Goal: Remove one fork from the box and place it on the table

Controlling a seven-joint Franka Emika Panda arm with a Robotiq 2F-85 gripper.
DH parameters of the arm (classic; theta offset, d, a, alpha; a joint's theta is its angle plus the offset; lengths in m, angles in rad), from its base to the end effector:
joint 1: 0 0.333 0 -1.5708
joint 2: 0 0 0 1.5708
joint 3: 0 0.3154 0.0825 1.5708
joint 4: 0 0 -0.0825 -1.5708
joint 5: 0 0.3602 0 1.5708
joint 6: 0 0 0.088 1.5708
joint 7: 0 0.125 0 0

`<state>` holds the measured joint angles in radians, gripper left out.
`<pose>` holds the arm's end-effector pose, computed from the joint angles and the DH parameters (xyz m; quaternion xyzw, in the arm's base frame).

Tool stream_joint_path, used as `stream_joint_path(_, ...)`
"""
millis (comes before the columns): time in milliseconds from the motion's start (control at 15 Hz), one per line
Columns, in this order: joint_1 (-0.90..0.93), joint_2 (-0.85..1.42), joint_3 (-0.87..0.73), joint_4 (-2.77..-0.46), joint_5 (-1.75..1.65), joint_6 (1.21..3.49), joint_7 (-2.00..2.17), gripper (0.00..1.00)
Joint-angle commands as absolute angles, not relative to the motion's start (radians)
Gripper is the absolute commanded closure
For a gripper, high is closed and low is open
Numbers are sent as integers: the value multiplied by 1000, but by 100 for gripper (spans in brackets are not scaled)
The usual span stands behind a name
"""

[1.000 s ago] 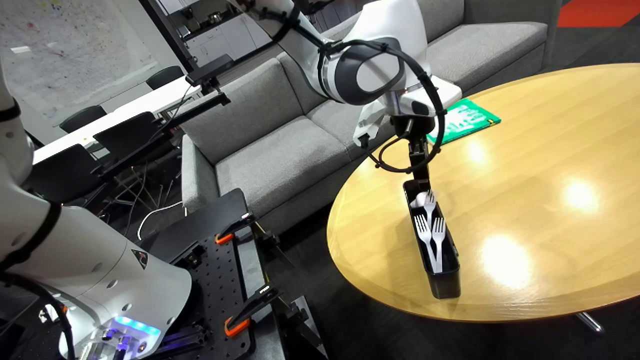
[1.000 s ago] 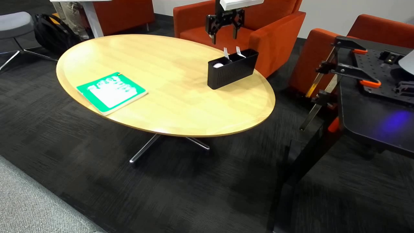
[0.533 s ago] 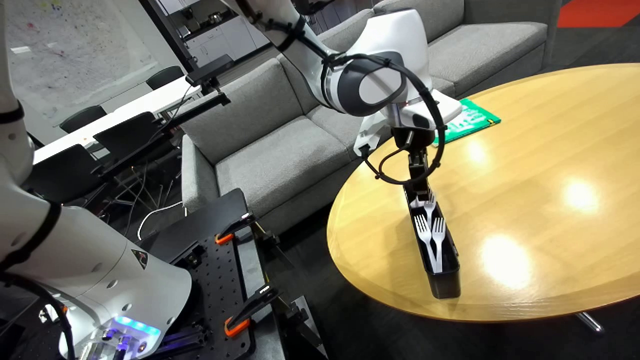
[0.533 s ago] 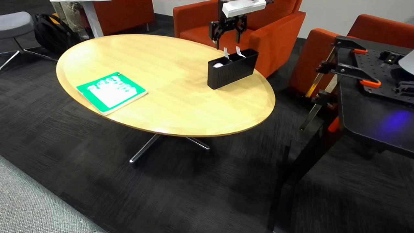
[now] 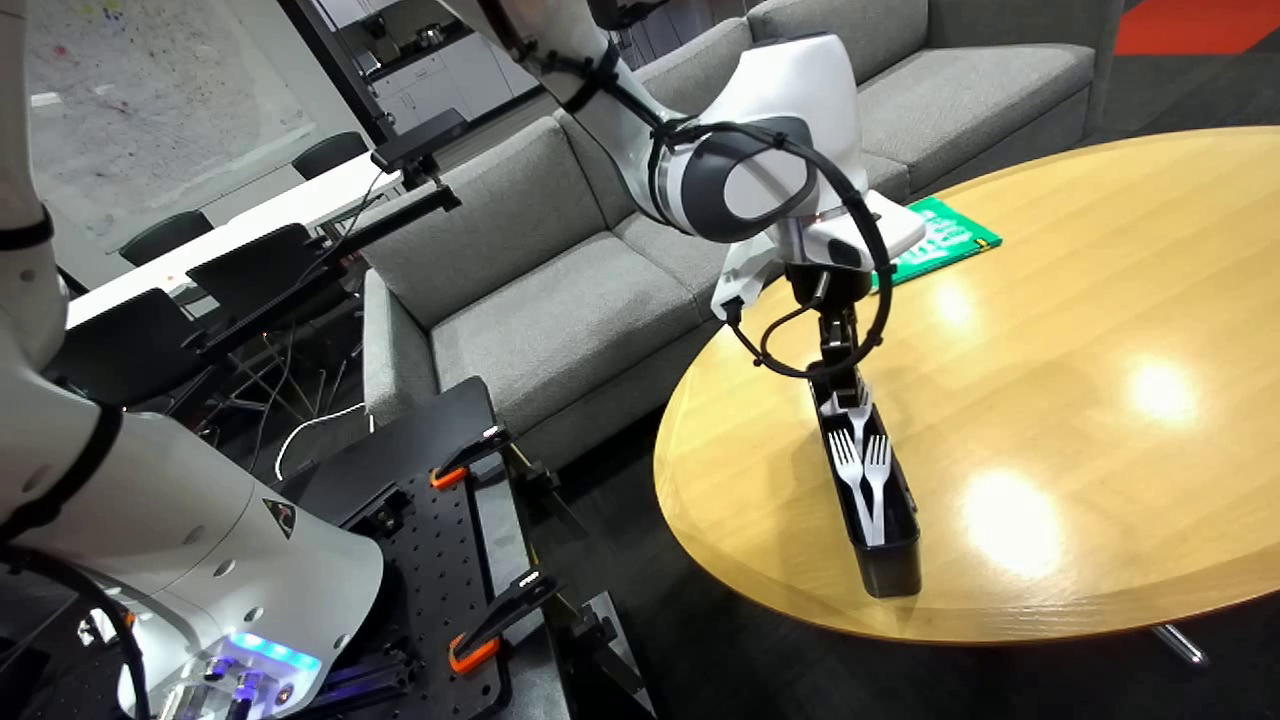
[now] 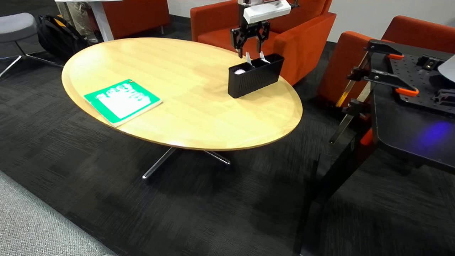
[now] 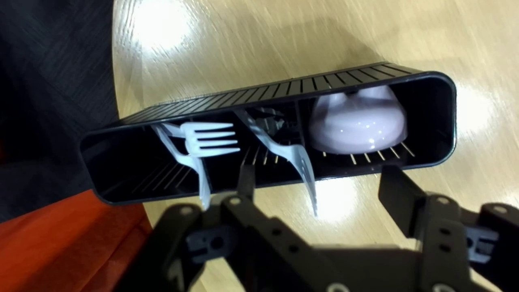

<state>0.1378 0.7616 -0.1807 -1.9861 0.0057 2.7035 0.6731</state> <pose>0.5765 -0.0280 0.0813 0.9418 -0.3301 0.0035 0.0634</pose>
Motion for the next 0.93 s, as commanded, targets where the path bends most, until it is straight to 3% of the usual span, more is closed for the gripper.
stream_joint_path(0,154,779,-199,-1965,28,2719,675,51)
stream_joint_path(400,166,794,-217,-1956,21,2728,684,97)
stream_joint_path(867,178,711,-242,-2053,16,2776,667,99)
